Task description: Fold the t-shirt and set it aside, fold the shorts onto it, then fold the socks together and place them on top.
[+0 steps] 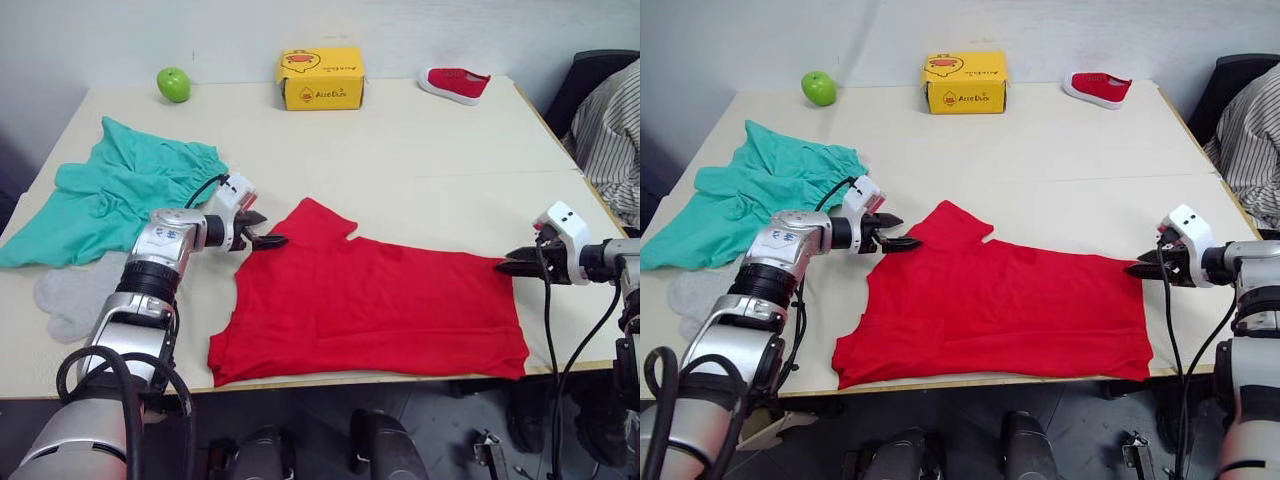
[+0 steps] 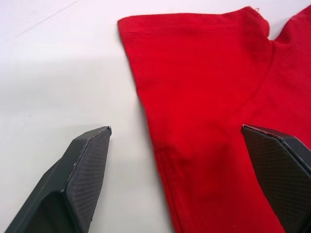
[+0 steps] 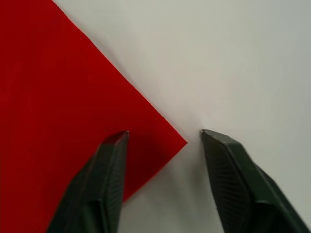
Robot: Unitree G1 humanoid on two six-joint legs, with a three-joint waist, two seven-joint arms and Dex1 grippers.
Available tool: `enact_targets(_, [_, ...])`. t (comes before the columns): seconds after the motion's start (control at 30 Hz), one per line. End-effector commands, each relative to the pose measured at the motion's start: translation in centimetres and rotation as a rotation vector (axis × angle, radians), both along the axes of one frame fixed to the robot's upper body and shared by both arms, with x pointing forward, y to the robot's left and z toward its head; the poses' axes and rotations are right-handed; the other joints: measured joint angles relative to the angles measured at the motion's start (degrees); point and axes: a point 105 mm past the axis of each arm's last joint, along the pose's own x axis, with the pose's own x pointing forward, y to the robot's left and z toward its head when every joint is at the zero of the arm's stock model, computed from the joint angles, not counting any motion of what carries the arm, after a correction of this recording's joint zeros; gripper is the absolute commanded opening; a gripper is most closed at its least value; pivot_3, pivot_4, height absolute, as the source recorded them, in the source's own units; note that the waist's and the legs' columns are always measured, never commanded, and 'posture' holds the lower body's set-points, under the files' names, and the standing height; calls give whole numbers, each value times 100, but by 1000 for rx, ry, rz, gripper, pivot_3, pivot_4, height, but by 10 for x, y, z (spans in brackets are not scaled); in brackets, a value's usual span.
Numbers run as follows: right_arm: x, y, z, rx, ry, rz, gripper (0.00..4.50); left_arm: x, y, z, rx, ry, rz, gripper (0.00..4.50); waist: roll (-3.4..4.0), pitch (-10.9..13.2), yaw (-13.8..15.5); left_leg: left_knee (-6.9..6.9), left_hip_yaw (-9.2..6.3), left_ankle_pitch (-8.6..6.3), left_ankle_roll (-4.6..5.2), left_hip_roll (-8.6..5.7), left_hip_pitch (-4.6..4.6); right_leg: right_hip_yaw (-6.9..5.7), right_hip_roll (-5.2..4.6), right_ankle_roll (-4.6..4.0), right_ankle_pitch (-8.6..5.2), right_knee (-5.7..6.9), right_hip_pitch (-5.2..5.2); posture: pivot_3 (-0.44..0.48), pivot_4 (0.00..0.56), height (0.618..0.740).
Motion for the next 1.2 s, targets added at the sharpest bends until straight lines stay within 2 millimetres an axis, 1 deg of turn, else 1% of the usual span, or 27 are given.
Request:
enact_targets(0.03, [-1,3,-4,26,12,13,801,10,-3,10,15,-45,14,4500,0,0,-5,0,0,0,0,0,0,0,0,0,0,0,0,0,150,740])
enact_targets(0.07, [-3,4,-6,29,22,22,430,12,-4,10,23,-50,18,4500,0,0,-9,0,1,0,0,0,0,0,0,0,0,-1,0,0,150,740])
enact_targets(0.13, [-3,6,-6,37,19,33,15,17,-8,11,39,-65,35,4500,0,0,-18,0,1,0,0,0,0,0,0,1,0,0,1,0,150,740])
enact_targets(0.33, [-2,14,-3,45,-11,94,15,32,-21,8,82,-83,128,4500,-2,1,-65,1,0,0,0,-2,0,1,-1,3,2,-1,1,0,150,740])
enact_targets(0.5, [-3,19,0,56,-26,131,15,28,-43,-1,51,3,95,4500,-3,1,-93,0,-1,0,0,-3,1,1,0,4,2,0,2,0,150,740])
enact_targets(0.6, [-4,20,2,66,-34,140,0,25,-49,-6,88,18,61,3911,-2,1,-90,0,-1,0,0,-4,1,0,-1,4,2,0,2,0,150,740])
enact_targets(0.67, [-5,20,2,68,-35,143,0,23,-50,-9,94,30,48,3330,-2,1,-89,0,-1,0,0,-4,2,1,-1,4,2,0,2,0,150,740])
enact_targets(0.83, [-7,17,-2,61,-44,138,0,24,-40,-19,123,12,85,1693,-2,1,-87,0,-1,0,0,-4,3,2,-1,4,2,0,3,0,150,740])
enact_targets(0.9, [-7,18,-1,61,-58,141,0,24,-38,-20,116,1,90,1101,-2,1,-88,0,-2,0,0,-4,4,2,-1,4,2,0,3,0,150,740])
enact_targets(0.93, [-6,19,0,62,-66,143,0,24,-38,-19,104,-6,88,703,-2,1,-88,0,-2,0,0,-4,5,3,-1,4,2,1,3,0,150,740])
enact_targets(1.0, [-5,20,1,64,-77,151,0,25,-37,-18,82,-22,94,131,-2,1,-88,0,-1,0,0,-3,5,3,-2,4,2,1,4,0,150,740])
enact_targets(1.03, [-5,21,2,65,-81,155,0,26,-36,-17,73,-30,99,26,-2,1,-89,1,-1,0,0,-3,5,3,-2,4,2,1,3,0,150,740])
enact_targets(1.2, [7,28,18,44,-200,179,0,29,-24,-6,14,-91,127,26,-2,1,-99,1,-1,0,0,-3,8,5,-1,4,2,5,3,0,150,740])
